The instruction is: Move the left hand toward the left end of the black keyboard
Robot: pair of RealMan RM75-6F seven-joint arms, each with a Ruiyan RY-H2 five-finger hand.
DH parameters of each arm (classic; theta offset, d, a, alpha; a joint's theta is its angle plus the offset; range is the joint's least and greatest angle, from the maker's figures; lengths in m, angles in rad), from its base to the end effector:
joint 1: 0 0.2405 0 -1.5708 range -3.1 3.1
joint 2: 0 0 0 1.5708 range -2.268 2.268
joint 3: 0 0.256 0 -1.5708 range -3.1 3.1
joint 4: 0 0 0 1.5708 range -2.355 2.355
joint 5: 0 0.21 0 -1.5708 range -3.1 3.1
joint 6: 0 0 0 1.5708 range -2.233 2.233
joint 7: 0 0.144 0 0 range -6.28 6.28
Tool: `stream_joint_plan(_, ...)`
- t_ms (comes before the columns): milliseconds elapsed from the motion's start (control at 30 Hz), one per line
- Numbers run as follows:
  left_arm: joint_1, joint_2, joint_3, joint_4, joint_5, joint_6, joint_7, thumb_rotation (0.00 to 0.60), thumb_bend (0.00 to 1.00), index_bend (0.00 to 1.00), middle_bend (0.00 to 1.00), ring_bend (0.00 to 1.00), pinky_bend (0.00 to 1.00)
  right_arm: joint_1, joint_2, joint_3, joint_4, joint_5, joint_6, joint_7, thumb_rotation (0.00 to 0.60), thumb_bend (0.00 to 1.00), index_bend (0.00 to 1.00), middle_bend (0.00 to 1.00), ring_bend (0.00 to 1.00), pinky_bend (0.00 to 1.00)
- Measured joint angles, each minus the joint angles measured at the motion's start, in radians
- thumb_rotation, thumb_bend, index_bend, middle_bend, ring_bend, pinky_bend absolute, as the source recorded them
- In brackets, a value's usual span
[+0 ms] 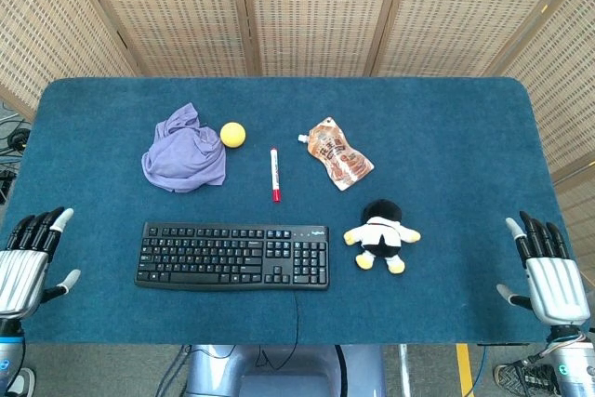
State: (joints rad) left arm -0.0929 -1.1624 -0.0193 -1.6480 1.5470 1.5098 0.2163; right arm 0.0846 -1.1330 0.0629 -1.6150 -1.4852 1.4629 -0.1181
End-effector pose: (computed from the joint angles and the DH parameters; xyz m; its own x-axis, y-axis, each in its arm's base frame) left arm -0.2932 0.1758 0.1390 0.5210 -0.0028 0.8536 0.8516 -0.0665 -0.5200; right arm -0.3113 -0.1835 0.1540 0.4837 -0.0133 0.8751 -0.8752 0.0028 0.4838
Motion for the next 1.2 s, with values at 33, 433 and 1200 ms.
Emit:
stream_joint_plan(33,0.000,-0.006,0.000,0.001,0.002,0.002,0.012,0.600,0.61,0.00,0.38,0.37,0.27,0.000,0.000,0.000,0.000,0.000,0.000,0.001,0.600,0.00,0.00,0.00,0.00,0.00)
stream_joint_plan(433,-0.014,-0.031,0.032,-0.030,0.010,-0.067,0.100,0.600,0.90,0.00,0.59,0.56,0.35,0.004,-0.001,-0.003,0.001,-0.002,-0.009,0.000,0.600,0.00,0.00,0.00,0.00,0.00)
stream_joint_plan(1200,-0.223,0.234,0.134,-0.348,-0.393,-0.572,0.360,0.600,0.92,0.00,0.59,0.56,0.35,0.006,0.001,-0.001,0.004,0.002,-0.013,0.015,0.600,0.00,0.00,0.00,0.00,0.00)
